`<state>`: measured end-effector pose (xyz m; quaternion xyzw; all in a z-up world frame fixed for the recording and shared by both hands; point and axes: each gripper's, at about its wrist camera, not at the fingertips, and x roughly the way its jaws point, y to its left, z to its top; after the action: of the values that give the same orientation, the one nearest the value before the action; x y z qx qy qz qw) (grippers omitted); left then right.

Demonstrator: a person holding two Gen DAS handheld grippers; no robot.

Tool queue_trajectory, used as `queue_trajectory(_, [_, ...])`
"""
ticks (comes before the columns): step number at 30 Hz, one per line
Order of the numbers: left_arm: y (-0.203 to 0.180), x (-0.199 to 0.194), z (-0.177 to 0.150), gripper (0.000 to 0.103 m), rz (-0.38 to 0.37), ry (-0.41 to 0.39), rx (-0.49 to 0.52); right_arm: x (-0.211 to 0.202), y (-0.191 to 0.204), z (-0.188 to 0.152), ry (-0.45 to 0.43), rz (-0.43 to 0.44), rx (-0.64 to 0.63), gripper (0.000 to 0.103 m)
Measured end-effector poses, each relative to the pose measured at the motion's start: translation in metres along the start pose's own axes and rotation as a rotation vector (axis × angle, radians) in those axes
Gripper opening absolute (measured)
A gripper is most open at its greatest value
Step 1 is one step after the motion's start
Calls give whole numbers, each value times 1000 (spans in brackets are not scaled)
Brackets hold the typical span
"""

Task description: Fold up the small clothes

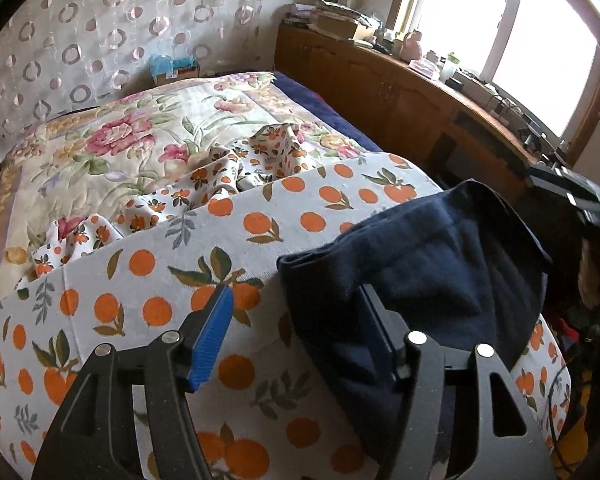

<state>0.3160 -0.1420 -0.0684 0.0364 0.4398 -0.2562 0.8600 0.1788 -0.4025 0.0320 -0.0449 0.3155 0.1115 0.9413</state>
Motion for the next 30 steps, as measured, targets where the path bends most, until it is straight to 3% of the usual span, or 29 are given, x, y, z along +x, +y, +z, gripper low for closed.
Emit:
queue_trajectory(10, [0,19,2,64,4,24,-1,-10,28,-29,78,49,-50,63])
queue_trajectory(15, [0,20,1,65,1,26,-8,-1,5,-21,121,23,-41,63])
queue_trajectory(18, [1,20,1,65,2,25,-5,4,-12,-8,99,-50,-39,63])
queue_trajectory(23, [1,20,2,67,1,28,-9,6,-61,14,67,-132,95,63])
queue_trajectory(27, [3,22,1,68,-4,29,-13,-6,-59,22,44,-91,100,63])
queue_trajectory(30, [5,24,1,68,-17,32,-26,-5,-51,9,60,-48,95,67])
